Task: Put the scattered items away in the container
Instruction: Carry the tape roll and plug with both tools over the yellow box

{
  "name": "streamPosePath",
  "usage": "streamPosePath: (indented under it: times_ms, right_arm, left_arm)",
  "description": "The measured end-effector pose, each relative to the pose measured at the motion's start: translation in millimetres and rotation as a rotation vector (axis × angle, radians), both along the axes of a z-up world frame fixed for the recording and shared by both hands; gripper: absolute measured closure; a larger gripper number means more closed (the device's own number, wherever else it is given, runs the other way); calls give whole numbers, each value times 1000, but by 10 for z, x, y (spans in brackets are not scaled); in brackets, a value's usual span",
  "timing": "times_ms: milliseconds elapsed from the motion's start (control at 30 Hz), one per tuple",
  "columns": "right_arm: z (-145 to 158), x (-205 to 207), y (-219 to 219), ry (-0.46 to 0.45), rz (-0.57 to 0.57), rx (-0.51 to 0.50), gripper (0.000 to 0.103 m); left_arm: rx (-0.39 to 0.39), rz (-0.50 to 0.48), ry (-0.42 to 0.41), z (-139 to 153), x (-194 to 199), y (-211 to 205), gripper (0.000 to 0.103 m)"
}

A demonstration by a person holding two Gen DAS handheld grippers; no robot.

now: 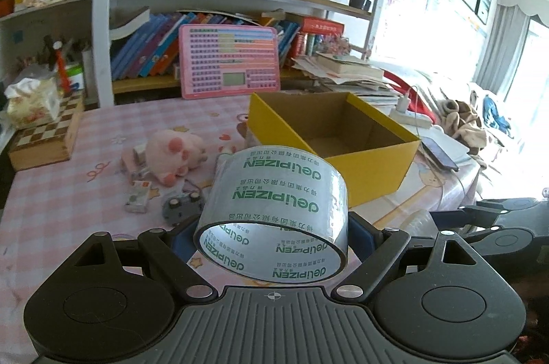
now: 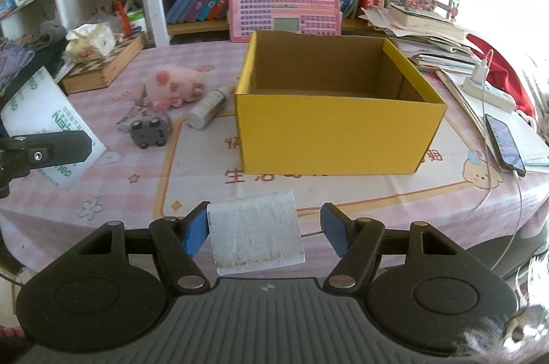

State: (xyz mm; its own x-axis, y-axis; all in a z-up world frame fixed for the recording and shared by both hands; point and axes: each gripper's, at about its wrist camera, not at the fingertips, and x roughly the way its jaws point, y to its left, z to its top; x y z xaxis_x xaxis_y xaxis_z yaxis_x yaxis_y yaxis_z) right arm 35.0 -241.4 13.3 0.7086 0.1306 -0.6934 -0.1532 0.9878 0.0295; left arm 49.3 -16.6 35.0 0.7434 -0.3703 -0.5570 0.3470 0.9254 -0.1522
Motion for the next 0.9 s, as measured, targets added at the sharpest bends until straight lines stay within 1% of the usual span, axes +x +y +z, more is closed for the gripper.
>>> streamPosePath:
  times_ms: [400, 600, 700, 900]
  right_arm:
    - [4, 228, -266, 15, -22, 8, 37]
    - [33, 404, -412, 10, -22, 8, 37]
    - [62, 507, -500, -6, -21, 7, 37]
    - [185, 727, -666, -69, -3, -3, 37]
  left_arm:
    - [12, -23, -4, -33, 232, -280, 15]
    - [11, -31, -13, 22, 403, -425, 15]
    - [12, -37, -23, 54, 502, -514, 15]
    - [17, -43, -53, 118, 723, -697, 15]
